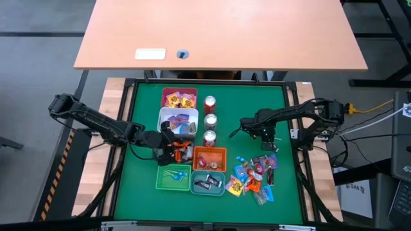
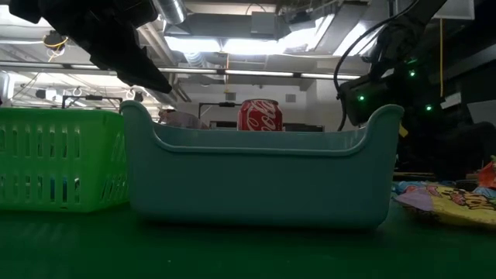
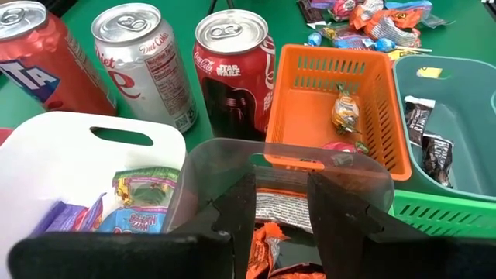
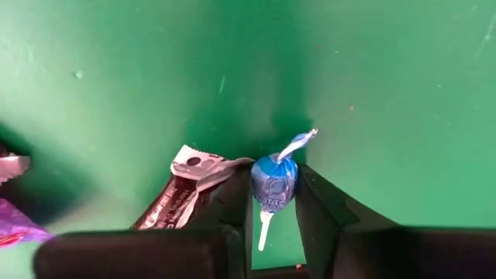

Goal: Sort candy
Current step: Put the blue candy into the green bin

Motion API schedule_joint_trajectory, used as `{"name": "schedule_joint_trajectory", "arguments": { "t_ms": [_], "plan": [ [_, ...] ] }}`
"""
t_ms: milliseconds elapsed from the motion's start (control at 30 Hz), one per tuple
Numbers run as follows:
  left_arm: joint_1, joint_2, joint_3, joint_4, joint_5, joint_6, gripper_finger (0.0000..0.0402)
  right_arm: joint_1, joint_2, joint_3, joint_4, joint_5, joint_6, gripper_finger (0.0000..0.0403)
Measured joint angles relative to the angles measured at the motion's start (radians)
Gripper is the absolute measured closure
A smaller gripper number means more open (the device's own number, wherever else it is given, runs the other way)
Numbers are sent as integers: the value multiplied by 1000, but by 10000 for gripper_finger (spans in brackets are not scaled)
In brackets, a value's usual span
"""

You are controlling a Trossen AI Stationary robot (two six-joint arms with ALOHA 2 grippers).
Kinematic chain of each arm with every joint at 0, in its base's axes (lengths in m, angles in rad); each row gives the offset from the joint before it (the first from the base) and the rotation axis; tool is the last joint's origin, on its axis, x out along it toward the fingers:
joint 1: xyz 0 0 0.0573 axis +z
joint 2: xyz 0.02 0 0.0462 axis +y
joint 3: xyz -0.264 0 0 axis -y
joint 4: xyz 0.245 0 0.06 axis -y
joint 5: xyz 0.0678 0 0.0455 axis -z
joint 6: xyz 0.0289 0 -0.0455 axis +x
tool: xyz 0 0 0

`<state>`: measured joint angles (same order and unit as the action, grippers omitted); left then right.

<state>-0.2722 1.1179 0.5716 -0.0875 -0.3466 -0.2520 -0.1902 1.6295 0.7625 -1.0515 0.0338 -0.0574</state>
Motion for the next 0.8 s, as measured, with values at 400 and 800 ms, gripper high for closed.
{"name": "schedule_joint_trajectory", "arguments": {
  "t_ms": [400, 800],
  "plan": [
    [0, 0, 0, 0, 0, 0, 295, 0, 5, 164, -115, -73, 0, 314],
    [0, 0, 0, 17, 0, 0, 295, 2, 4, 419, -124, -385, 0, 317]
  ]
}}
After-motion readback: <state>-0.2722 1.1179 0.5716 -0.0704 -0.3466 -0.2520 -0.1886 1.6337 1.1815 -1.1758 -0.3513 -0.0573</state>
